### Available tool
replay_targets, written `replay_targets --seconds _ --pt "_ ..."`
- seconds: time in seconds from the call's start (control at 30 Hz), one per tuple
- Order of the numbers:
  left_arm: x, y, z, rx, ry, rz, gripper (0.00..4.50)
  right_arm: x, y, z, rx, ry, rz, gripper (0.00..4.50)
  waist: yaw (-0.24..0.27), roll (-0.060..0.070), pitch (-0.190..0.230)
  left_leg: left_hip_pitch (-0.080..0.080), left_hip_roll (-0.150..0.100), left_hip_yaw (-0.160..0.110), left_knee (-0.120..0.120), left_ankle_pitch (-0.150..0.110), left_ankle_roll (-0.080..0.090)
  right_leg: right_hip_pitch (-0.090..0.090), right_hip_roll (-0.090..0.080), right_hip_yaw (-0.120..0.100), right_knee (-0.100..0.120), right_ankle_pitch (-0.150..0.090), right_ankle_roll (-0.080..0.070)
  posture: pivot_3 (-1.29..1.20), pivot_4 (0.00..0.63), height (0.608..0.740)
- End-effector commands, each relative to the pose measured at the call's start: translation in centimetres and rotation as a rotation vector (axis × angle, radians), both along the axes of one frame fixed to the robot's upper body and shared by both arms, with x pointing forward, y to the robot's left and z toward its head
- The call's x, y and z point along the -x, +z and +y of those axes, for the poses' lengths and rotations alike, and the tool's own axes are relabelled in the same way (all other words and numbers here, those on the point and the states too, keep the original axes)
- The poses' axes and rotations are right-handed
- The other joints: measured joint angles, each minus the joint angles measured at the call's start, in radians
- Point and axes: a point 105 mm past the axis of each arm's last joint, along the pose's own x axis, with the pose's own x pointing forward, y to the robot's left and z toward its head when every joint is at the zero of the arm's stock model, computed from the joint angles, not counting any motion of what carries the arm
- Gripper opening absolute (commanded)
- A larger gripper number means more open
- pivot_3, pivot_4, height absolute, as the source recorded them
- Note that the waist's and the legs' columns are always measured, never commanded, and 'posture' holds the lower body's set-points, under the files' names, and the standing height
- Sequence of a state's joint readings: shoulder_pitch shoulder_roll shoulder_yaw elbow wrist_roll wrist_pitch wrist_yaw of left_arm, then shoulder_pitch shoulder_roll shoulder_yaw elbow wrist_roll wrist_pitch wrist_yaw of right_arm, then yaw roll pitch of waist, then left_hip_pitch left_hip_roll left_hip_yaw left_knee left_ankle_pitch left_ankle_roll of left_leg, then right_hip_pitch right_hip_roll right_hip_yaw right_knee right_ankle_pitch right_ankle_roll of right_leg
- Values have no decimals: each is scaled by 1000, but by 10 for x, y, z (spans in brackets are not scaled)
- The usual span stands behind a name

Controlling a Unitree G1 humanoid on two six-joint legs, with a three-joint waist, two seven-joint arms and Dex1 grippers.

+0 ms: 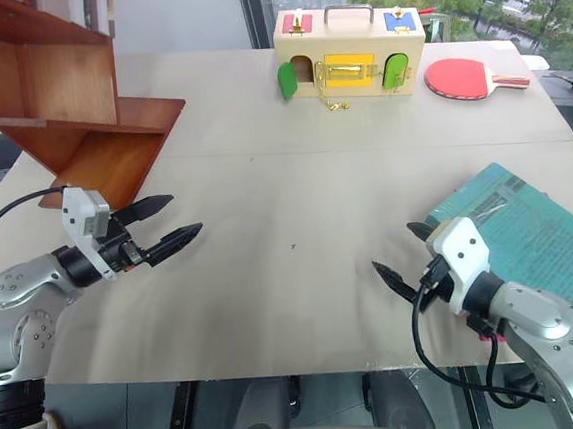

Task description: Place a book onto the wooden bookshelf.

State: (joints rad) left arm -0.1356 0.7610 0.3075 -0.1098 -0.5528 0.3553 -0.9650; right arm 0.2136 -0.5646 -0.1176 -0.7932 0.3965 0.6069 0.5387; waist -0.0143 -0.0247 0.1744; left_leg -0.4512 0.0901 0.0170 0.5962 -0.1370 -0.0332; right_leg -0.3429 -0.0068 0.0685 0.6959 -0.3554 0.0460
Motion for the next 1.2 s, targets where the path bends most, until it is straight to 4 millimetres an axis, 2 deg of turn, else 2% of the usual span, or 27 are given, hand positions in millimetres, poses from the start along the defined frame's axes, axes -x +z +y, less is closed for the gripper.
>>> replay_targets --seconds 0.03,0.1,0.2,0.33,0.43,0.5,0.6,0.67,0.7,0.8,0.87,0.9,0.97,1.07,1.2 --pt "2 20 -7 -7 -43 -71 4463 0 16 7 -16 19 -64 4500 0 0 0 0 0 0 0 0 0 0 0 0 0 0 0 0 150 740" --pt "6 25 -19 0 -99 -82 4463 0 21 16 -47 49 -74 4500 0 0 0 0 0 0 0 0 0 0 0 0 0 0 0 0 150 740" --pt "8 26 -24 -10 -126 -87 4463 -1 22 21 -40 79 -77 4500 0 0 0 0 0 0 0 0 0 0 0 0 0 0 0 0 150 740" --pt "11 25 -27 -14 -142 -83 4463 -4 22 22 -29 70 -79 4500 0 0 0 0 0 0 0 0 0 0 0 0 0 0 0 0 150 740" --pt "18 23 -44 0 -236 -60 4463 -12 31 13 -40 11 -93 4500 0 0 0 0 0 0 0 0 0 0 0 0 0 0 0 0 150 740" --pt "26 24 -66 12 -353 -50 4463 -18 46 -10 33 -102 -153 4500 3 0 0 0 0 0 0 0 0 0 0 0 0 0 0 0 150 740" --pt "28 21 -85 -7 -453 -50 4500 4 54 -21 15 44 -71 3697 12 0 0 -1 -1 0 1 0 1 0 -2 0 0 0 0 0 150 740" --pt "28 18 -95 -11 -508 -55 4500 13 56 -42 42 6 -32 2845 15 0 0 -1 -1 0 1 -1 1 1 -1 -1 0 0 0 0 150 740" --pt "28 16 -100 -8 -535 -57 4500 19 56 -55 59 -28 -11 2628 13 0 0 -1 -1 0 1 -1 1 1 0 0 0 0 0 0 150 740" --pt "27 13 -109 -10 -592 -64 4500 30 58 -86 109 -146 21 1263 13 1 0 -2 -1 0 1 -1 1 1 1 0 -1 0 0 0 150 740" --pt "26 11 -115 -12 -637 -67 4500 37 58 -120 170 -291 25 272 10 1 0 -1 -1 0 1 -1 1 1 1 0 -1 0 0 0 150 740" --pt "24 11 -117 -14 -652 -70 4500 40 59 -135 183 -353 31 22 6 1 0 -1 -1 0 2 -1 1 1 1 0 -1 0 0 0 150 740" --pt "20 12 -118 -14 -660 -77 4500 49 58 -157 199 -440 57 22 1 1 0 0 -1 0 3 -1 2 1 1 1 0 0 0 0 150 740" --pt "15 8 -120 -11 -664 -74 4500 76 48 -206 345 -630 132 22 2 2 -1 0 -1 0 3 -1 2 2 0 1 0 0 1 0 150 740" --pt "16 4 -120 -10 -668 -70 4500 94 38 -231 446 -726 213 22 -3 2 -1 0 -1 0 2 -1 2 1 1 1 -1 0 0 0 150 740"
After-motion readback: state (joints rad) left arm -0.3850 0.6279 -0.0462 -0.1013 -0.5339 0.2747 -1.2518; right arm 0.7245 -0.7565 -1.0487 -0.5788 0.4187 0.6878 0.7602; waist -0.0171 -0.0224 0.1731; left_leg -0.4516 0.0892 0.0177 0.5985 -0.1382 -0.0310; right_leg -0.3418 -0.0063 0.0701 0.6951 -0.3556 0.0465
